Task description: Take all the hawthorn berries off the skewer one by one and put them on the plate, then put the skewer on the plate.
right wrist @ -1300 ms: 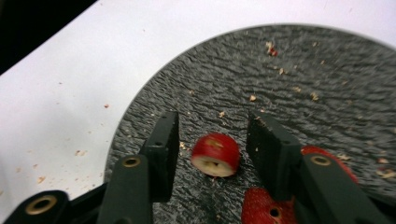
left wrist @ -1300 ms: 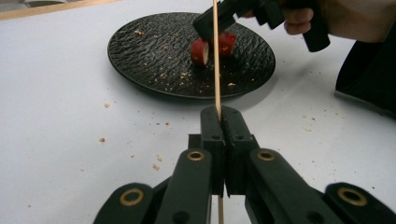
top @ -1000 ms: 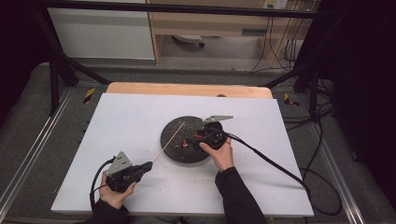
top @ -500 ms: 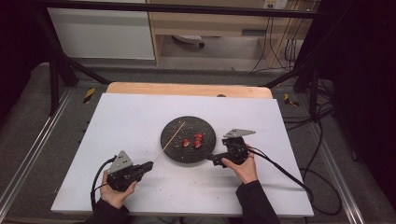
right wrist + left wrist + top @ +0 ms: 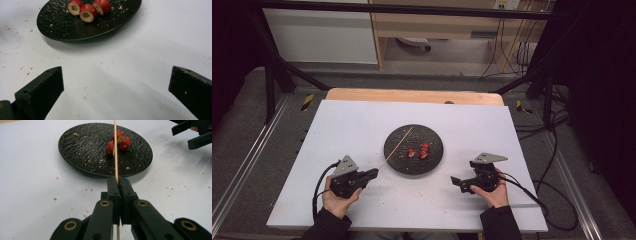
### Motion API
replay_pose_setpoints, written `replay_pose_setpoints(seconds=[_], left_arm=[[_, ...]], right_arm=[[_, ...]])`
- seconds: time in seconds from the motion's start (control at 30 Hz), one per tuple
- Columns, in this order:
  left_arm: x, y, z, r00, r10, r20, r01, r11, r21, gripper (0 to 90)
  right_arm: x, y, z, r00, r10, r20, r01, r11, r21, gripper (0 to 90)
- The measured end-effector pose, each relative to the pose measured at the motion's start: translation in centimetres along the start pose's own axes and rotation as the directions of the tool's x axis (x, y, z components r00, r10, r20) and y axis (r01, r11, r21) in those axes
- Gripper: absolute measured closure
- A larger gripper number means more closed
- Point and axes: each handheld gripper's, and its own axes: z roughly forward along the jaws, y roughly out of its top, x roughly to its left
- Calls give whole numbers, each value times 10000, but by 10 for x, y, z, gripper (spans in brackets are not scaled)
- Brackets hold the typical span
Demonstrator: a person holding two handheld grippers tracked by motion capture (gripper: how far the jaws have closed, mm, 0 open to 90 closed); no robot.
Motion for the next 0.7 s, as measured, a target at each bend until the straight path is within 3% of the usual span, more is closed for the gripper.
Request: replay_pose_setpoints(seconds=[0.17, 0.33, 0.7], left_arm=[[0, 13, 6, 10000, 85, -51, -85, 9999, 54, 884], [0, 25, 12, 9997, 227, -97, -225, 9996, 179, 884], [4, 42, 37, 9995, 99, -284, -85, 9987, 501, 884]], right_arm=[[-7, -8, -10, 10000, 58, -81, -60, 9997, -219, 11], [-10, -17, -14, 9996, 54, -269, -56, 9999, -93, 10], [-13, -24, -19, 9997, 66, -229, -67, 10000, -24, 13]])
